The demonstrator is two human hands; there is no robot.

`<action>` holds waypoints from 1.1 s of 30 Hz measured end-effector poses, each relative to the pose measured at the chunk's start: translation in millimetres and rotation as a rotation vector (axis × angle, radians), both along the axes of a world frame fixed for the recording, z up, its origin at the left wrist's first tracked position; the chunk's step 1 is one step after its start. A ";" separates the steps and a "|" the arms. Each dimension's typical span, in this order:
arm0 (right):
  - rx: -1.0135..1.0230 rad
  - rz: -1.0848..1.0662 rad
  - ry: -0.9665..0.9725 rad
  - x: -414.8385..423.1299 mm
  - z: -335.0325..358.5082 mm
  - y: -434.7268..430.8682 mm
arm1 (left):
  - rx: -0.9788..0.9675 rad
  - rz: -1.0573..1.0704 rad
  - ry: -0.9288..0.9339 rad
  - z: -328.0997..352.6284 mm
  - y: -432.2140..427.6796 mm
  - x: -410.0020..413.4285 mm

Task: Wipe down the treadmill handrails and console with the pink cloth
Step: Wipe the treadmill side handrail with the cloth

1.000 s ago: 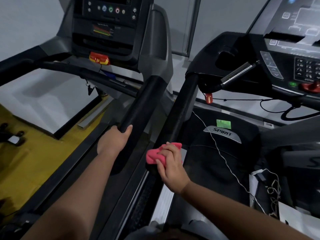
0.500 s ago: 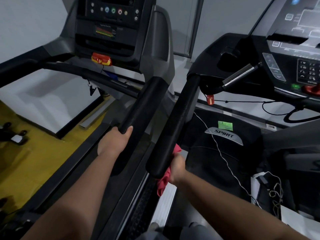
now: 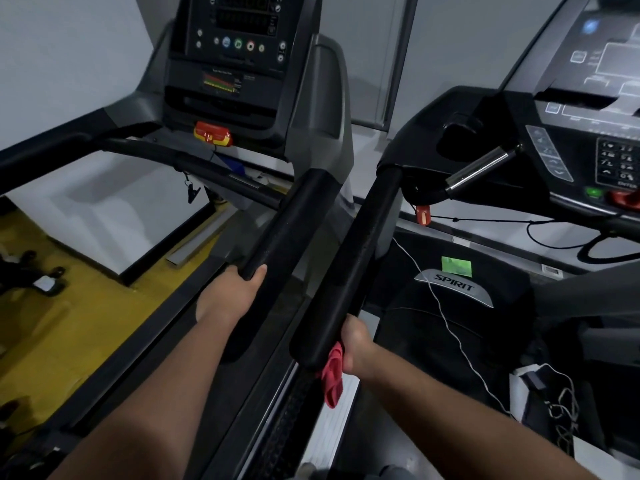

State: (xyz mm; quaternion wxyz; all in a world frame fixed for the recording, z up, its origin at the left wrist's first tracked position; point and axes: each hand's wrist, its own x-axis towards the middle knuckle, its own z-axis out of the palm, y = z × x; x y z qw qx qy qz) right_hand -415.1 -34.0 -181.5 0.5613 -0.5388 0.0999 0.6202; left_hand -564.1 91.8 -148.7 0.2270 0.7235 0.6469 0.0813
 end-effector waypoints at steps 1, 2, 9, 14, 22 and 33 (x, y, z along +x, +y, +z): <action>0.012 -0.031 -0.026 0.3 -0.2 -0.6 | 0.000 0.002 0.000 0.0 -0.1 0.1; 0.015 -0.053 -0.061 -0.1 -0.1 -1.6 | 0.001 0.004 0.001 0.0 -0.1 -0.1; 0.049 -0.058 -0.718 4.2 18.2 -15.0 | 0.005 0.009 0.017 -3.5 2.9 -1.0; 0.249 0.177 -1.254 -10.5 9.3 -30.8 | 0.011 0.013 0.006 -7.7 4.8 -0.6; 0.080 0.503 -2.044 -9.0 25.6 2.8 | 0.023 0.009 -0.012 -9.8 7.3 -1.5; 0.056 0.727 -2.243 3.5 36.1 2.2 | 0.034 -0.006 0.015 -13.4 7.3 -2.6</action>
